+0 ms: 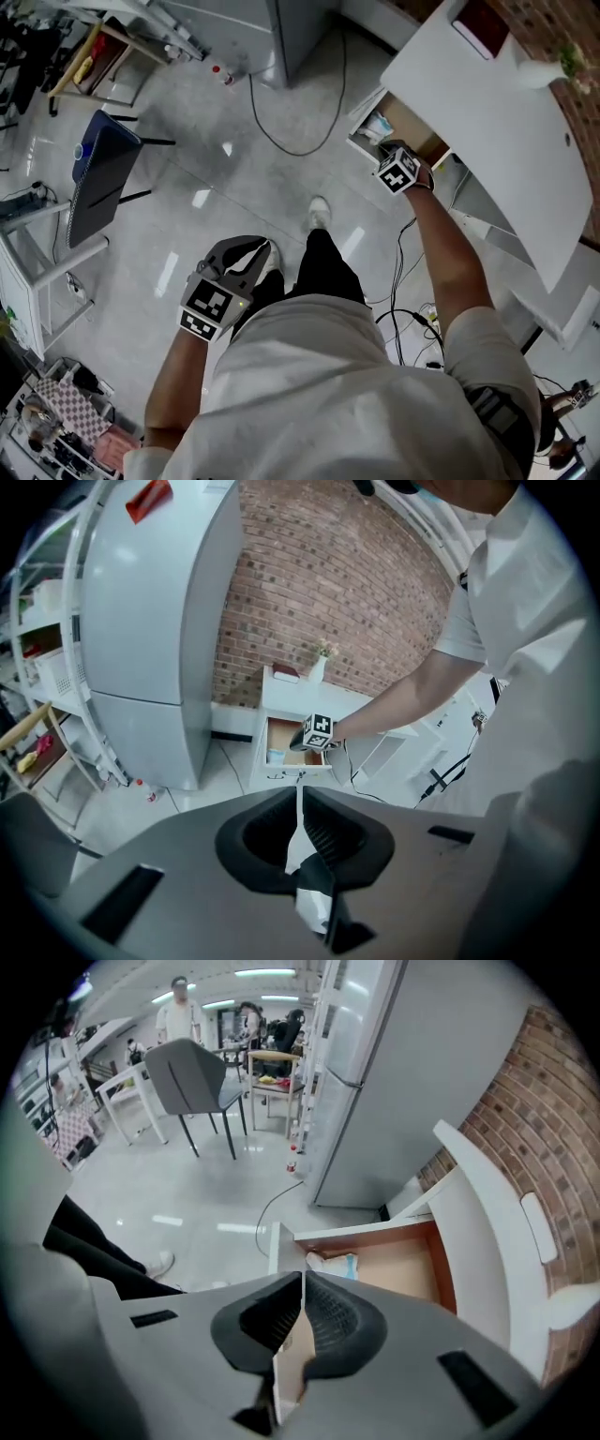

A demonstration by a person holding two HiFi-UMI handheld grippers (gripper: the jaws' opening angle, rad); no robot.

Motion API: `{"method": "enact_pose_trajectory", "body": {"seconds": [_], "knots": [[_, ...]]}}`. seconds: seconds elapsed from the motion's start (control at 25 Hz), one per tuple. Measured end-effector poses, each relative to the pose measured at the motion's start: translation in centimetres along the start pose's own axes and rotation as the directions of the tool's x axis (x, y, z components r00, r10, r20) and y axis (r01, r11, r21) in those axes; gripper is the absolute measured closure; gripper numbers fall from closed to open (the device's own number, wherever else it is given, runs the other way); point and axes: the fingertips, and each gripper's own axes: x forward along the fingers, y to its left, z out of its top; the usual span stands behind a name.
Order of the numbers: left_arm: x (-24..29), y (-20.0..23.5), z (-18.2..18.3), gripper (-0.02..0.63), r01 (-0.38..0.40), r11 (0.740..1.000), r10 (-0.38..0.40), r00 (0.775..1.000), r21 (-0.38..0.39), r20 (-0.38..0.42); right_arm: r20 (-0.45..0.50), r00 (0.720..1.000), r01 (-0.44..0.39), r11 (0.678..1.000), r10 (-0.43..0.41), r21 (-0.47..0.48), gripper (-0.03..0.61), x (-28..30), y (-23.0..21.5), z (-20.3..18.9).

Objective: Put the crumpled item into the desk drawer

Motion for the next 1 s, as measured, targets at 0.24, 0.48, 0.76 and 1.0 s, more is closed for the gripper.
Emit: {"method": "enact_pose_trajectory", "body": {"seconds": [0.24,0.48,0.76,1.0], "knots": [[-7.2,-2.4,-2.2,0.577,0.053,0.995,-0.058,0.997,0.085,0.054,0.048,0.998,0.021,0.989,-0.029,0.144,0.545,-8.3,7.0,1.6],[-13.4,-4.6,-5.8,0.58,0.064,0.987,-0.076,0.994,0.149,0.078,0.103,0.994,0.003,0.971,-0.029,0.24,0.548,-16.1,16.4,2.7],[-18.2,-6.1,-9.5,0.581,0.061,0.985,-0.083,0.988,0.161,0.13,0.17,0.985,-0.038,0.954,-0.014,0.297,0.549,-22.5,27.2,3.3],[-20.3,-7.7,-12.5,0.581,0.069,0.983,-0.094,0.986,0.169,0.141,0.219,0.976,-0.069,0.944,-0.003,0.322,0.549,-27.4,33.9,4.0]]}}
